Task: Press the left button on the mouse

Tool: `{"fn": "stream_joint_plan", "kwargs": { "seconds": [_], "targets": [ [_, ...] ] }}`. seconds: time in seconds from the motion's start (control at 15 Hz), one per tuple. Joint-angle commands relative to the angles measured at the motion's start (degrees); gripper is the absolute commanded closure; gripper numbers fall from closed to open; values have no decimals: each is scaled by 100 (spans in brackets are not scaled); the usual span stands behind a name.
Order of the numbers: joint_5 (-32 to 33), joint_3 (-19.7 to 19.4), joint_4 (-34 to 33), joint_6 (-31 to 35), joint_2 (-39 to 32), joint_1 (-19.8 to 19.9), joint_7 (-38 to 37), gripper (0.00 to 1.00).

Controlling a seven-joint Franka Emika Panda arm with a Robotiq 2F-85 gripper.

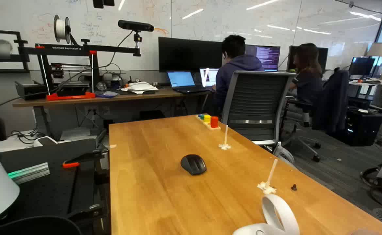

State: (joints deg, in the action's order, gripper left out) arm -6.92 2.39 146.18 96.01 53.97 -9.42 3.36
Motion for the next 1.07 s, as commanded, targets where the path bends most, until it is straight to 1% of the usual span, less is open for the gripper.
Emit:
{"fn": "stream_joint_plan", "kwargs": {
  "seconds": [0.0, 0.33, 0.53, 0.73, 1.0],
  "targets": [
    [-41, 47, -29, -19, -3, 77, 48, 0],
    [-41, 47, -49, -19, 9, 77, 48, 0],
    [300, 253, -43, 196, -147, 122, 61, 0],
    [1024, 467, -115, 910, -593, 244, 88, 0],
    [2046, 578, -157, 2222, -1300, 532, -100, 0]
  ]
}}
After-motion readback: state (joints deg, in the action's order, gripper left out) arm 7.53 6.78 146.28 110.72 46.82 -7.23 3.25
